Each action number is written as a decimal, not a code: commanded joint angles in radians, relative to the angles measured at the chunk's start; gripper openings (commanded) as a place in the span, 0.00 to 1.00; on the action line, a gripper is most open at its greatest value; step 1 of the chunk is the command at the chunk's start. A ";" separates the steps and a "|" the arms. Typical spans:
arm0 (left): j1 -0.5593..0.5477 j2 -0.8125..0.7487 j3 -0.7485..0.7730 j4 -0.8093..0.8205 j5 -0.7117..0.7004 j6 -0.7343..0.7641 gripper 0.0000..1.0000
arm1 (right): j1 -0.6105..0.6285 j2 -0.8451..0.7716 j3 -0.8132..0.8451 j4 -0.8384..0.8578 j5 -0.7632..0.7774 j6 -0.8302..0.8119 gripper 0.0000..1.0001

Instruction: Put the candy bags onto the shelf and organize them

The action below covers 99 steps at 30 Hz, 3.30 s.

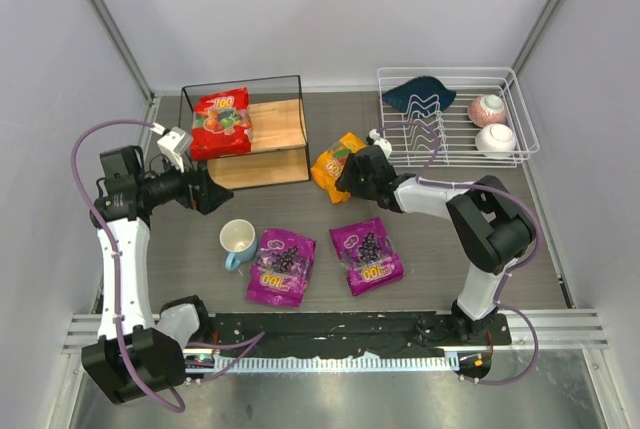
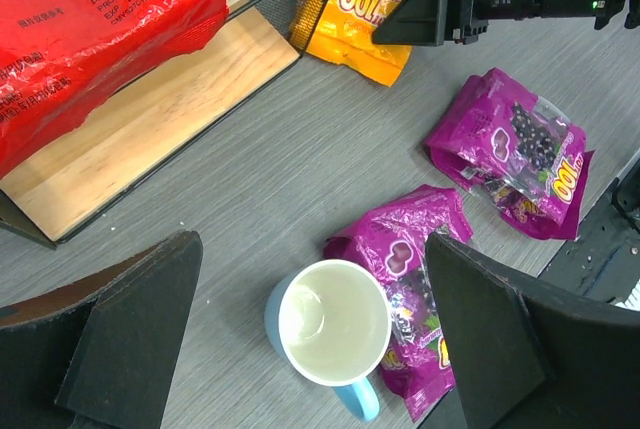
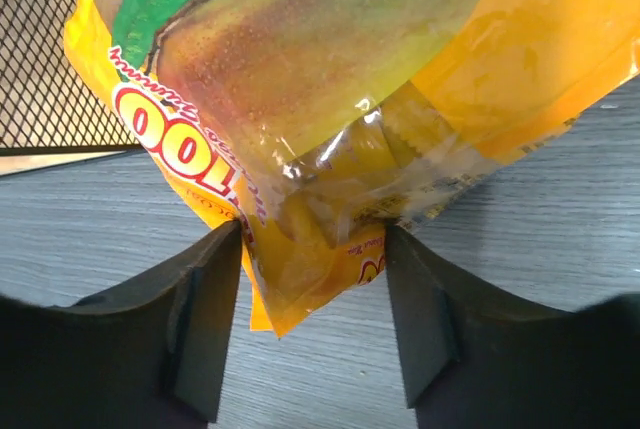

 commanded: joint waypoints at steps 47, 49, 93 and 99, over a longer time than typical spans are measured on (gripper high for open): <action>-0.001 0.067 0.006 -0.049 0.032 0.054 1.00 | 0.275 -0.590 -0.108 -0.527 -0.045 -0.176 0.82; -0.001 0.068 0.006 -0.047 0.035 0.055 1.00 | 0.272 -0.599 -0.085 -0.533 -0.020 -0.133 0.83; -0.001 0.087 0.026 -0.081 0.043 0.087 1.00 | 0.267 -0.526 0.098 -0.412 -0.490 -0.547 0.01; -0.003 0.101 0.041 -0.093 0.090 0.095 1.00 | 0.267 -0.428 0.167 -0.449 -0.611 -0.606 0.71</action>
